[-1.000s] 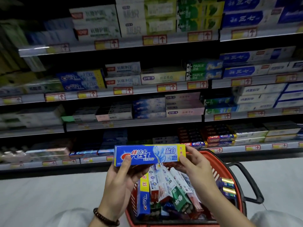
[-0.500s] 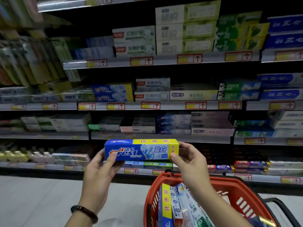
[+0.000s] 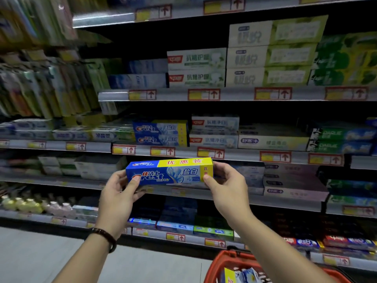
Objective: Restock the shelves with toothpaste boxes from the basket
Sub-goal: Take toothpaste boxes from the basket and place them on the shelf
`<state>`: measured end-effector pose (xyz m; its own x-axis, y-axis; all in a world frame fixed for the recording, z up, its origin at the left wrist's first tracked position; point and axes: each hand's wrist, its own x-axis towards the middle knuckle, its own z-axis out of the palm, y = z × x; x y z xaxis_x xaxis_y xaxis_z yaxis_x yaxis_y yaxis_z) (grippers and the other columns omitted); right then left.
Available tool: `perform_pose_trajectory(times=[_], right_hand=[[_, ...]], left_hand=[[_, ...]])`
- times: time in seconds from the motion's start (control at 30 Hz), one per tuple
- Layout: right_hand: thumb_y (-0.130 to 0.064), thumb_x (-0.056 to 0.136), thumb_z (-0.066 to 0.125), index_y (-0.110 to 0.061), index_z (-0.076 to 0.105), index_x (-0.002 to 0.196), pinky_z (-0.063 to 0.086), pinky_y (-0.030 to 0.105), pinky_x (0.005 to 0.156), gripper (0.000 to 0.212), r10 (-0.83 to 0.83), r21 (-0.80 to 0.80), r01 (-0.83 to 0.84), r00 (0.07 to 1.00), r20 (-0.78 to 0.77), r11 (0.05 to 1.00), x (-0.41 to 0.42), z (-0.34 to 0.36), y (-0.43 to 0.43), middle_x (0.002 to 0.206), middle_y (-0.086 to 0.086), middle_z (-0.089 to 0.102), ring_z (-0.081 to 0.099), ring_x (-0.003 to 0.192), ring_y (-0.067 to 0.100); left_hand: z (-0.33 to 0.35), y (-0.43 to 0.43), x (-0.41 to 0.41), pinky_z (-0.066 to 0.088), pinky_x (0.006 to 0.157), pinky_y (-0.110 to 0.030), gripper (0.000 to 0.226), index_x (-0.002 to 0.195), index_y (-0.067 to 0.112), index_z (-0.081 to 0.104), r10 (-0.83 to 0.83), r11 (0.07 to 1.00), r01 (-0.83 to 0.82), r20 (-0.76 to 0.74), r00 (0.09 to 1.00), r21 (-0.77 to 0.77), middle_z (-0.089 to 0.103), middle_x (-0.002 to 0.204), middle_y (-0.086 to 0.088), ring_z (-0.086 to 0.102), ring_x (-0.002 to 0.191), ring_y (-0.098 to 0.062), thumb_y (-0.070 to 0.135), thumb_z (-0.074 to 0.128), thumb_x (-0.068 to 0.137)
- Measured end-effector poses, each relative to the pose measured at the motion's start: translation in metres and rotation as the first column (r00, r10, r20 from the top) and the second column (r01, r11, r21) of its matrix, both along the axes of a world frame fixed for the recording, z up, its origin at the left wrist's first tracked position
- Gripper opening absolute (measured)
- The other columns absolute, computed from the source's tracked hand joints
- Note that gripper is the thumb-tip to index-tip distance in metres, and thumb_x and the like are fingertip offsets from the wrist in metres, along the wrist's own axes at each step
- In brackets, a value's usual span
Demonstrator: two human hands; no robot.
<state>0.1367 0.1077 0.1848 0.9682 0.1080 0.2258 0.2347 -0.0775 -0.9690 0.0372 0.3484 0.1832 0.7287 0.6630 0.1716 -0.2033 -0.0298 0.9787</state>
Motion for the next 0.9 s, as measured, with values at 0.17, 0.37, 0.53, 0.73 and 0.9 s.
perform_pose_trajectory(times=[0.17,0.37,0.53,0.73,0.9], right_hand=[[-0.020,0.095,0.079,-0.034,0.074,0.116,0.063,0.039,0.093,0.025,-0.001,-0.047,0.003,0.999,0.039,0.999,0.042,0.019,0.038,0.101,-0.018,0.078,0.073,0.100,0.003],[-0.013,0.099,0.071,-0.044,0.064,0.094,0.063,0.047,0.089,0.032,-0.006,-0.080,0.010,0.999,0.047,0.997,0.089,0.035,0.077,0.100,-0.017,0.075,0.072,0.100,0.011],[-0.017,0.100,0.070,-0.039,0.064,0.098,0.064,0.048,0.082,0.023,-0.038,-0.109,0.043,0.998,0.045,0.993,0.119,0.041,0.100,0.105,-0.013,0.072,0.072,0.095,0.016],[-0.020,0.102,0.068,-0.038,0.058,0.097,0.062,0.050,0.086,0.021,-0.035,-0.156,0.045,0.997,0.068,0.987,0.139,0.047,0.118,0.104,-0.014,0.068,0.072,0.096,0.029],[-0.016,0.103,0.065,-0.035,0.052,0.097,0.064,0.049,0.082,0.024,-0.042,-0.187,0.058,0.995,0.089,0.981,0.151,0.050,0.127,0.106,-0.011,0.064,0.072,0.092,0.027]], left_hand=[[0.021,0.037,0.040,0.060,0.087,-0.042,0.014,0.112,0.024,0.067,0.047,0.998,-0.046,-0.034,0.998,0.038,0.074,0.116,-0.003,0.074,0.106,-0.021,0.017,0.066,0.101],[0.040,0.084,0.094,0.059,0.080,-0.039,0.010,0.111,0.022,0.061,0.063,0.985,-0.042,-0.118,0.991,0.169,0.070,0.115,0.000,0.072,0.106,-0.021,0.015,0.061,0.104],[0.051,0.110,0.131,0.058,0.077,-0.038,0.019,0.123,0.016,0.061,0.063,0.964,-0.024,-0.142,0.988,0.263,0.071,0.114,-0.001,0.071,0.101,-0.020,0.019,0.062,0.104],[0.049,0.138,0.163,0.060,0.086,-0.046,0.018,0.120,0.020,0.065,0.039,0.956,0.016,-0.180,0.983,0.293,0.073,0.116,-0.001,0.072,0.105,-0.021,0.026,0.064,0.103],[0.050,0.143,0.180,0.059,0.084,-0.047,0.017,0.121,0.018,0.060,0.023,0.954,0.037,-0.197,0.980,0.297,0.070,0.117,-0.003,0.070,0.104,-0.023,0.026,0.060,0.105]])
